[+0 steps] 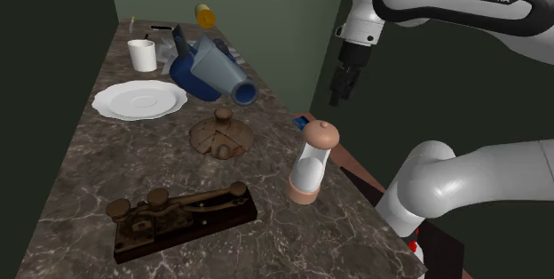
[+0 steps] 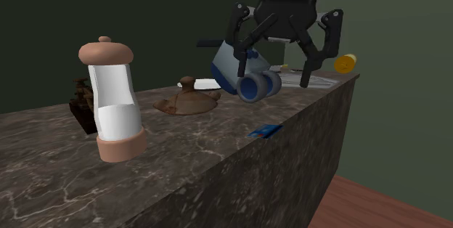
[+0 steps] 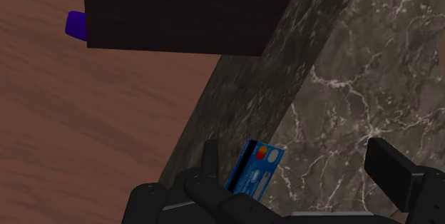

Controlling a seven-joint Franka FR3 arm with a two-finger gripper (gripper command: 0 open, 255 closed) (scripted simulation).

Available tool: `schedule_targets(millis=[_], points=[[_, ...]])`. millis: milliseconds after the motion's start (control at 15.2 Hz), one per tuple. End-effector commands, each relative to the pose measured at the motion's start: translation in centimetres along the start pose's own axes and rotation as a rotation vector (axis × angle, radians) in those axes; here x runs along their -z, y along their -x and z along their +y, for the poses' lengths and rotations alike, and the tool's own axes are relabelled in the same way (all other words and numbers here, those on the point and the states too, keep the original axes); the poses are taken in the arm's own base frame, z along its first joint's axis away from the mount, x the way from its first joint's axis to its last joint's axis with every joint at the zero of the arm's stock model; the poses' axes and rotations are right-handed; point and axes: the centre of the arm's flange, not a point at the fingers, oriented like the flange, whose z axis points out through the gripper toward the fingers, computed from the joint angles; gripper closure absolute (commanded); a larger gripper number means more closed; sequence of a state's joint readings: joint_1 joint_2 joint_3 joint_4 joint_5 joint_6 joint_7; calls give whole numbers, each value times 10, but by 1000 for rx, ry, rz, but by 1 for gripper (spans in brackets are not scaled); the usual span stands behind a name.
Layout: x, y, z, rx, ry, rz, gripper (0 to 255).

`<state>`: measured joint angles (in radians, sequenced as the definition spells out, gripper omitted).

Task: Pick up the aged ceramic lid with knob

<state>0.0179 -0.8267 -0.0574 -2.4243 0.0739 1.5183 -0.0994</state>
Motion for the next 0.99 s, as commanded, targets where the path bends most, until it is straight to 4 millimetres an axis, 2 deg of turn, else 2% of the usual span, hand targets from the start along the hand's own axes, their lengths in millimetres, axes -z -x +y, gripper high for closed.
schedule_targets(millis=[0,924], points=[[0,0,0,0,0,0,0],[-7,-128,-163,-57,144,-50,0]])
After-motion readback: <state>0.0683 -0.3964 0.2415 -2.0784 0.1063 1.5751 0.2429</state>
